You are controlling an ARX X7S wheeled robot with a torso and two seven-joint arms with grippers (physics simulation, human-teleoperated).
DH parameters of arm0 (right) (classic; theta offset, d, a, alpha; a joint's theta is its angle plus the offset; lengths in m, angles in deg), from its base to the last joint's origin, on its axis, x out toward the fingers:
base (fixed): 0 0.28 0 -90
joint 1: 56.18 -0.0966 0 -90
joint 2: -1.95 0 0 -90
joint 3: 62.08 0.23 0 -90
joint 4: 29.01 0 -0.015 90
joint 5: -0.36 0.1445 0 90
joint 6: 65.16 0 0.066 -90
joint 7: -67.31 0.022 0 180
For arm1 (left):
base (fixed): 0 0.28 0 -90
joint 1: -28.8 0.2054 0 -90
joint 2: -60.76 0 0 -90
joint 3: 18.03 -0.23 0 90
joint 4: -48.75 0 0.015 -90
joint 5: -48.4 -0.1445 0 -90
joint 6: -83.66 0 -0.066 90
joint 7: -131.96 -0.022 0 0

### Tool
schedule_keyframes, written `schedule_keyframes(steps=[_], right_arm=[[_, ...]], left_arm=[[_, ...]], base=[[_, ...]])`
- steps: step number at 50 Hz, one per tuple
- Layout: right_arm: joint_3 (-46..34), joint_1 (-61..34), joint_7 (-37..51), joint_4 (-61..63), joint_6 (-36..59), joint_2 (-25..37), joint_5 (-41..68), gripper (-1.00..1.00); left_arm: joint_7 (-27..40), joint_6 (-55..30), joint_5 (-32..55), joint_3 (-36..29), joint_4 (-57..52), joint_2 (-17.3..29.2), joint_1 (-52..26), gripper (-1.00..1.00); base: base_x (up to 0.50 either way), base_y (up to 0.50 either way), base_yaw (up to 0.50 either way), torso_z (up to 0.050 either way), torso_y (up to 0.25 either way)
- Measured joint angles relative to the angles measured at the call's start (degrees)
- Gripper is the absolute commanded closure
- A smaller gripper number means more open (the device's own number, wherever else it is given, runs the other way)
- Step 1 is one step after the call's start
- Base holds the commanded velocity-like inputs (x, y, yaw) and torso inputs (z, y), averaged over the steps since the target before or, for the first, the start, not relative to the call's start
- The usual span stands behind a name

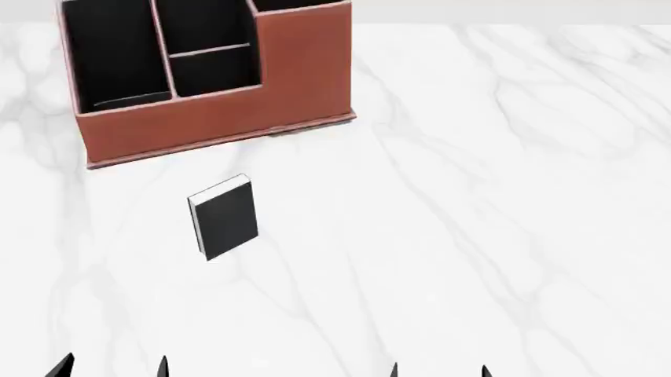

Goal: Pick up the book and place it in the left compartment of the caddy.

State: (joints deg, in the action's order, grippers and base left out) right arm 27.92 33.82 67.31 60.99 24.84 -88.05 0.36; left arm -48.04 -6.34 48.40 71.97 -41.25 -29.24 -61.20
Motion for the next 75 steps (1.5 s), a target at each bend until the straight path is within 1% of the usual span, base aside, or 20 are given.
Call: schedule_keyframes(steps=[2,13,27,61,68,75], right_arm=[[-0.2,-0.1,0.1,-0.3,-0.5,0.1,0.3,-1.00],[-2.5,-0.7,3.3,-2.5,-5.1,1.2,1.7,-1.00],[-5.4,-0.1,6.3,-1.8,-7.2,3.0,1.8,-1.00],[-9.7,0.8,10.1,0.4,-6.4,6.0,1.0,-1.00],[-9.7,1.4,10.2,2.1,-6.9,6.6,2.5,-1.00],[-9.2,2.2,10.4,3.7,-8.2,7.0,4.2,-1.00]], left_arm=[[0.1,-0.1,0.4,0.0,0.0,0.1,0.0,-1.00],[3.8,0.2,0.9,-0.3,0.9,1.5,-1.0,-1.00],[7.0,0.6,1.8,-1.5,1.0,2.9,-1.0,-1.00],[10.7,-0.4,3.9,-4.5,-1.9,5.5,0.2,-1.00],[11.2,-0.4,4.1,-5.1,-2.0,6.0,0.1,-1.00],[11.6,-0.4,4.5,-5.6,-2.0,6.4,0.1,-1.00]], base=[[0.00,0.00,0.00,0.000,0.000],[0.07,0.00,0.50,0.000,0.000],[0.13,0.01,0.50,0.000,0.000],[0.13,0.03,0.50,0.000,0.000],[0.03,0.01,0.00,0.000,0.000],[0.47,0.18,0.00,0.000,0.000]])
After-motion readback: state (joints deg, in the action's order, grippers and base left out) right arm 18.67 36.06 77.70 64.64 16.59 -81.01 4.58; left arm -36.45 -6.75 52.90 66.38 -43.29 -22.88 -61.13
